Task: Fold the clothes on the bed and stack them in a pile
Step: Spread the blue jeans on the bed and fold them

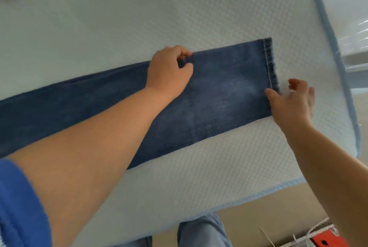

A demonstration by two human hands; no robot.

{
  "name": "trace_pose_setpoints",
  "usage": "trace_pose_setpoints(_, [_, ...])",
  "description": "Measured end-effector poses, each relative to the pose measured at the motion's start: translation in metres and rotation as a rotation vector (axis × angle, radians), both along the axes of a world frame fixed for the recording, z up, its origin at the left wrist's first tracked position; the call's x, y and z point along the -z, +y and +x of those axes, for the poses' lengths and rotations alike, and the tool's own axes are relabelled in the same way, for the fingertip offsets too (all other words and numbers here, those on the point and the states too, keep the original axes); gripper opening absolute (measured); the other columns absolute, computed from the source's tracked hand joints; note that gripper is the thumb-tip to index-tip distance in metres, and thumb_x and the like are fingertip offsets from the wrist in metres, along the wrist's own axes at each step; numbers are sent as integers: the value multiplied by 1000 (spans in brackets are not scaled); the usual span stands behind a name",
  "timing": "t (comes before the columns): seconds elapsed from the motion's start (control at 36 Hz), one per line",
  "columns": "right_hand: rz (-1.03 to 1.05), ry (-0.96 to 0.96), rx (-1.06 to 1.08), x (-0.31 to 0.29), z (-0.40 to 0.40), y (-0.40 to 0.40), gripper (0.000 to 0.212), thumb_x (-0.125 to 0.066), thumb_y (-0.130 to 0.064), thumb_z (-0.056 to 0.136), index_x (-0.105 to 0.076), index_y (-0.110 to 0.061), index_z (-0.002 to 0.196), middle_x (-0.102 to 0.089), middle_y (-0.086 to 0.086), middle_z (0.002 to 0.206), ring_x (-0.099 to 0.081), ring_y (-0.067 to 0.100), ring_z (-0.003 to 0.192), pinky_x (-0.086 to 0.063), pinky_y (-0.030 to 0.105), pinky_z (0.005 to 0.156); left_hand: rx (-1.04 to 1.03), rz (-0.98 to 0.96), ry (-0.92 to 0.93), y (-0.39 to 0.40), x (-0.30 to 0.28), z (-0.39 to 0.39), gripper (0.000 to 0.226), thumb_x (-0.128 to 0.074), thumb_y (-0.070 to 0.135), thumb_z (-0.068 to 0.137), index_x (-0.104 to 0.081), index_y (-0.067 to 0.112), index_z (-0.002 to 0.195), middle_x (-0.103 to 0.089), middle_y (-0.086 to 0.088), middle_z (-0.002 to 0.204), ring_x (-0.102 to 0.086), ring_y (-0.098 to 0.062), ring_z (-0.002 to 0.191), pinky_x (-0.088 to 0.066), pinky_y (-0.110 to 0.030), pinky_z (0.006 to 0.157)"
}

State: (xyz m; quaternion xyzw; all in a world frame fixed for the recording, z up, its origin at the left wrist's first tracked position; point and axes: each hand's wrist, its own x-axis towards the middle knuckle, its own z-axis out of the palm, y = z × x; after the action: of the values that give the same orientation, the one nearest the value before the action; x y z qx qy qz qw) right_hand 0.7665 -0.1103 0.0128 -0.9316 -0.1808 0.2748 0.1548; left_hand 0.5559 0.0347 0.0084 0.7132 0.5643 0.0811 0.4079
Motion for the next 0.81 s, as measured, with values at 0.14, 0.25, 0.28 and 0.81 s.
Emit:
trace_pose_setpoints(0.14, [136,-112,-412,-23,-67,14,40,-59,-22,82,-51,-18,120,-42,6,129,-35,25,121,-26,38,105,-54,126,180,-43,-11,-108,19,-61,11,81,-71,15,96,-59,-3,99,-50,-24,101,-33,-25,88])
trace_pose_setpoints(0.25, [148,-1,-773,-25,-148,2,26,-63,-14,83,-62,-9,109,-53,10,115,-43,27,110,-27,23,92,-40,112,294,-82,-16,-185,16,-66,6,76,-72,7,91,-61,-12,93,-55,-34,93,-40,-40,87])
trace_pose_setpoints(0.28, [147,29,-849,-25,-169,-3,25,-64,-11,82,-64,-7,107,-55,12,112,-46,30,106,-29,26,90,-49,116,322,-91,-18,-202,16,-67,5,75,-73,6,90,-61,-14,91,-56,-36,90,-41,-43,85])
trace_pose_setpoints(0.81, [32,-110,-1104,3,-378,-24,35,-58,-18,86,-59,-14,120,-52,10,119,-43,30,110,-27,35,97,-24,95,423,-160,-2,-411,60,-75,38,69,-59,22,124,-53,-5,128,-44,-25,122,-20,-37,99])
